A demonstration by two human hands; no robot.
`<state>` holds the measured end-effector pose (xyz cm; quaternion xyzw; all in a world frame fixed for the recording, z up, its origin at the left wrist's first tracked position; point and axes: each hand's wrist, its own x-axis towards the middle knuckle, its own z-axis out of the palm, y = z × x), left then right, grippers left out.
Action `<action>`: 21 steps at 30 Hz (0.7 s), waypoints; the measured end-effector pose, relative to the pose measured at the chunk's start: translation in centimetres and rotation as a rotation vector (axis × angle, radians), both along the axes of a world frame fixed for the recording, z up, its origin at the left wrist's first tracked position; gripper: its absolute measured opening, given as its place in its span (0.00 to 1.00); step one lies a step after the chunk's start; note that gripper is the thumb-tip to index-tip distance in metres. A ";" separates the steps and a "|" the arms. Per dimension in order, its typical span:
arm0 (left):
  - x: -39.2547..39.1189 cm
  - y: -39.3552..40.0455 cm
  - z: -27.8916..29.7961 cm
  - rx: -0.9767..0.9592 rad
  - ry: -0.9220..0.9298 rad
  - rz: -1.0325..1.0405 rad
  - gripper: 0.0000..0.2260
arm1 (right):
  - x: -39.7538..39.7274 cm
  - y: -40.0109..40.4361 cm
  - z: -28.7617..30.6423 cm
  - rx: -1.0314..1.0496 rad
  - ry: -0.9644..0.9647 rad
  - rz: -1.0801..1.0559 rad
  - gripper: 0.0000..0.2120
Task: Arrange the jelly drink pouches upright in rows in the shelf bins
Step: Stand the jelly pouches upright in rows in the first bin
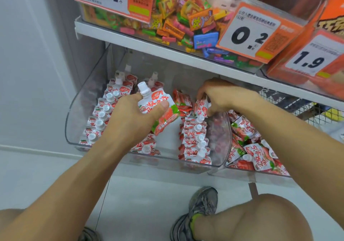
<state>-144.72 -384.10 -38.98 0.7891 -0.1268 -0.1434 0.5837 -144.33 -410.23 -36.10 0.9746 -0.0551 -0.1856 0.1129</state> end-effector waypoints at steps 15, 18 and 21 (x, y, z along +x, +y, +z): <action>-0.8 0.1 0.2 -0.062 0.215 -0.048 0.18 | -0.7 2.6 1.1 -0.081 0.024 -0.047 0.08; -0.9 0.1 0.2 -0.110 0.280 -0.071 0.18 | 0.0 2.4 0.1 -0.057 -0.023 -0.127 0.13; -1.0 0.2 0.1 -0.156 0.332 -0.105 0.17 | 1.4 2.5 -1.0 0.020 -0.059 -0.203 0.08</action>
